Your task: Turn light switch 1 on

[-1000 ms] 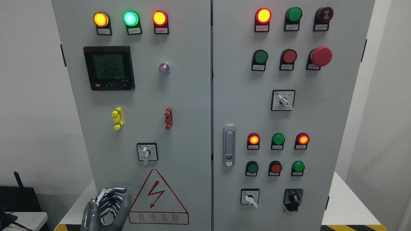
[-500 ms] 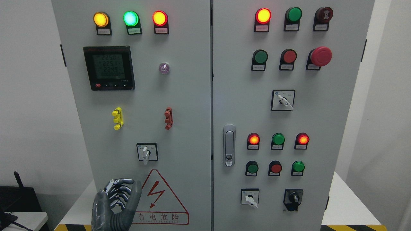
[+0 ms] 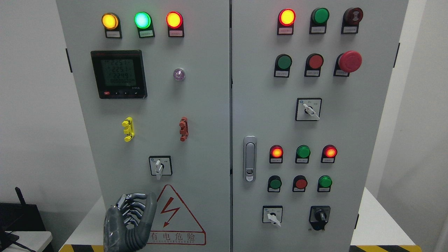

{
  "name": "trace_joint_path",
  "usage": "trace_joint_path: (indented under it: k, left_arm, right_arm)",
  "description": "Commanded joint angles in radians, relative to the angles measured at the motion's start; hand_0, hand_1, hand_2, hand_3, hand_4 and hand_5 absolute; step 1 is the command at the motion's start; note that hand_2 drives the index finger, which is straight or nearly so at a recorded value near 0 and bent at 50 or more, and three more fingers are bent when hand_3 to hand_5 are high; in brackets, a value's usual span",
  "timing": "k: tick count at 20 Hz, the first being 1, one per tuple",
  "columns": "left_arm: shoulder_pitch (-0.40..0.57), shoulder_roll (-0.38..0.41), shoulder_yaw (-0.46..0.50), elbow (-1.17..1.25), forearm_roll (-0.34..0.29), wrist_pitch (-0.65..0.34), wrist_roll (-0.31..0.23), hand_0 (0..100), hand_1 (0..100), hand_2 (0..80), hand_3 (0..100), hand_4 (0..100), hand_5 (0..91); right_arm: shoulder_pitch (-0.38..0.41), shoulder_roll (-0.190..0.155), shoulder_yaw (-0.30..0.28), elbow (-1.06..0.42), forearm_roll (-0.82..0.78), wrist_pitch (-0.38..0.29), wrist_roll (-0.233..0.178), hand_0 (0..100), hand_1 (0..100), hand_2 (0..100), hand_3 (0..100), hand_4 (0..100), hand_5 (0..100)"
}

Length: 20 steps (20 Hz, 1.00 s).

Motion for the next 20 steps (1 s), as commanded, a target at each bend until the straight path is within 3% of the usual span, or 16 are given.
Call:
trace_joint_path:
  k: [1, 20]
  left_arm:
    - [-0.019, -0.014, -0.036, -0.010, -0.001, 0.025, 0.027, 23, 39, 46.9, 76, 83, 87.6]
    - [-0.111, -0.020, -0.062, -0.003, 0.002, 0.166, 0.064, 28, 41, 45.3, 75, 83, 88.1]
  right_arm:
    - [0.000, 0.000, 0.017, 0.000, -0.025, -0.001, -0.001, 12, 39, 0, 0, 0, 0]
    - [0.000, 0.000, 0.017, 0.000, -0.025, -0.001, -0.001, 12, 39, 0, 0, 0, 0]
